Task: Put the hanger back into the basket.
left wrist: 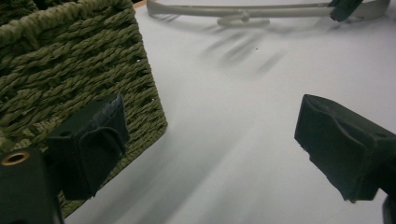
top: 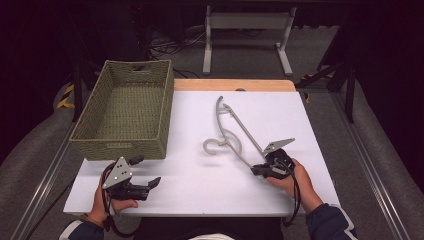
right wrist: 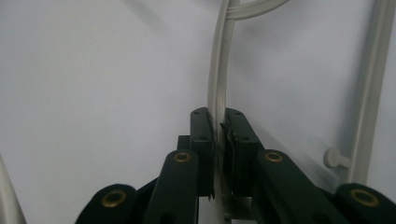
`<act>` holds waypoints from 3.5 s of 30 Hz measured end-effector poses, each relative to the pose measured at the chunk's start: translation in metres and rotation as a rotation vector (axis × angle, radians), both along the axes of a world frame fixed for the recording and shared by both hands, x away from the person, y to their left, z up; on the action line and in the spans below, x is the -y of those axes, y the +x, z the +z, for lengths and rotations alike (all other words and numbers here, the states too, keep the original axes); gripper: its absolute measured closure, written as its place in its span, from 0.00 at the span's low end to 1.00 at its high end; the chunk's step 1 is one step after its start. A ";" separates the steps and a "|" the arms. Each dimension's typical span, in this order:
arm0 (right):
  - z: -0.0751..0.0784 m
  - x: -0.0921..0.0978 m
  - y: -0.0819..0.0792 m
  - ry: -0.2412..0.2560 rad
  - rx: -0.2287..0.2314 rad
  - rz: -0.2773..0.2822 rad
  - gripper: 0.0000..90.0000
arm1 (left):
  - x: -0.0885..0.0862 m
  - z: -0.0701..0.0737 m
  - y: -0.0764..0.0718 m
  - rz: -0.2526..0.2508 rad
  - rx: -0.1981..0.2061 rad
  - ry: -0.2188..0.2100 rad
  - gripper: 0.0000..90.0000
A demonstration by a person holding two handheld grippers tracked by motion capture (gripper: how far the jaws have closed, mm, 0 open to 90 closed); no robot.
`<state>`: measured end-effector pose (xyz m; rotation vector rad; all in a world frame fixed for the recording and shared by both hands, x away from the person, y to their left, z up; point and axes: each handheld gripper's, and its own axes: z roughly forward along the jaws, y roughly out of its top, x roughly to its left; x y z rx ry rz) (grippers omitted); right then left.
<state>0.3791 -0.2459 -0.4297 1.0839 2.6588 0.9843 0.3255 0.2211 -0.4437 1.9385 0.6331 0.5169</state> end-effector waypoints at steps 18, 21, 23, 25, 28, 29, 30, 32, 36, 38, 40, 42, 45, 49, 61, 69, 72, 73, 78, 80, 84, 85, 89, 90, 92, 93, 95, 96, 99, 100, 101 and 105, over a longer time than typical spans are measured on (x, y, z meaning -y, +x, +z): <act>0.020 -0.001 -0.012 0.405 0.125 -0.076 0.93 | 0.077 0.022 0.017 -0.150 -0.076 -0.183 0.25; 0.022 -0.009 -0.016 0.434 0.164 -0.067 0.93 | 0.100 0.025 0.027 -0.196 -0.110 -0.228 0.31; 0.023 -0.014 -0.019 0.467 0.181 -0.061 0.93 | 0.118 0.024 0.035 -0.226 -0.121 -0.233 0.34; 0.022 -0.018 -0.021 0.478 0.191 -0.046 0.93 | 0.131 0.024 0.043 -0.244 -0.140 -0.264 0.36; 0.021 -0.024 -0.023 0.480 0.202 -0.033 0.93 | 0.142 0.024 0.050 -0.262 -0.164 -0.296 0.40; 0.021 -0.026 -0.024 0.486 0.204 -0.025 0.93 | 0.145 0.023 0.053 -0.268 -0.172 -0.304 0.42; 0.020 -0.027 -0.025 0.491 0.205 -0.019 0.93 | 0.150 0.022 0.057 -0.274 -0.178 -0.319 0.45; 0.019 -0.033 -0.027 0.493 0.211 -0.007 0.93 | 0.155 0.021 0.061 -0.287 -0.193 -0.341 0.51; 0.016 -0.041 -0.029 0.487 0.220 0.013 0.93 | 0.162 0.020 0.064 -0.327 -0.197 -0.360 0.59; 0.016 -0.046 -0.031 0.487 0.221 0.018 0.93 | 0.160 0.020 0.064 -0.349 -0.202 -0.385 0.64; 0.014 -0.048 -0.030 0.498 0.221 0.022 0.92 | 0.158 0.022 0.064 -0.348 -0.196 -0.389 0.67; 0.013 -0.050 -0.030 0.506 0.213 0.026 0.92 | 0.156 0.022 0.064 -0.345 -0.206 -0.405 0.68; 0.014 -0.052 -0.030 0.485 0.228 0.032 0.92 | 0.154 0.023 0.066 -0.349 -0.208 -0.408 0.72; 0.014 -0.056 -0.031 0.458 0.248 0.040 0.91 | 0.153 0.024 0.066 -0.358 -0.209 -0.419 0.75; 0.015 -0.076 -0.044 0.335 0.363 0.098 0.92 | 0.157 0.027 0.062 -0.337 -0.215 -0.414 0.77; 0.011 -0.079 -0.047 0.391 0.358 0.057 0.92 | 0.158 0.034 0.061 -0.326 -0.222 -0.393 0.78; 0.011 -0.079 -0.048 0.398 0.354 0.050 0.89 | 0.159 0.039 0.063 -0.322 -0.233 -0.373 0.79; 0.011 -0.079 -0.049 0.399 0.356 0.048 0.86 | 0.160 0.042 0.063 -0.329 -0.237 -0.363 0.79; 0.013 -0.072 -0.052 0.413 0.345 0.024 0.72 | 0.163 0.059 0.068 -0.319 -0.234 -0.293 0.85; 0.013 -0.066 -0.052 0.426 0.348 0.012 0.71 | 0.162 0.065 0.071 -0.306 -0.244 -0.286 0.89; 0.015 -0.051 -0.054 0.428 0.347 -0.011 0.66 | 0.163 0.080 0.076 -0.287 -0.238 -0.201 0.90; 0.015 -0.047 -0.055 0.421 0.359 -0.022 0.65 | 0.163 0.080 0.076 -0.287 -0.238 -0.201 0.90; 0.016 -0.034 -0.055 0.401 0.381 -0.048 0.61 | 0.165 0.091 0.080 -0.253 -0.216 -0.130 0.90; 0.017 -0.030 -0.055 0.383 0.394 -0.053 0.60 | 0.164 0.094 0.081 -0.251 -0.214 -0.124 0.90; 0.016 -0.022 -0.055 0.342 0.434 -0.065 0.60 | 0.163 0.101 0.083 -0.238 -0.205 -0.111 0.90; 0.016 -0.016 -0.055 0.336 0.440 -0.075 0.59 | 0.163 0.105 0.084 -0.232 -0.187 -0.099 0.90; 0.017 -0.009 -0.054 0.312 0.463 -0.083 0.56 | 0.162 0.112 0.086 -0.220 -0.173 -0.094 0.90; 0.017 -0.006 -0.054 0.302 0.470 -0.084 0.56 | 0.160 0.117 0.088 -0.214 -0.165 -0.086 0.90; 0.017 0.005 -0.054 0.279 0.492 -0.098 0.52 | 0.155 0.132 0.092 -0.196 -0.141 -0.070 0.90; 0.016 0.007 -0.053 0.278 0.492 -0.102 0.52 | 0.153 0.138 0.092 -0.190 -0.137 -0.071 0.90; 0.016 0.010 -0.053 0.279 0.491 -0.107 0.51 | 0.149 0.147 0.092 -0.186 -0.126 -0.064 0.90; 0.015 0.016 -0.052 0.279 0.484 -0.126 0.49 | 0.140 0.171 0.094 -0.164 -0.104 -0.052 0.90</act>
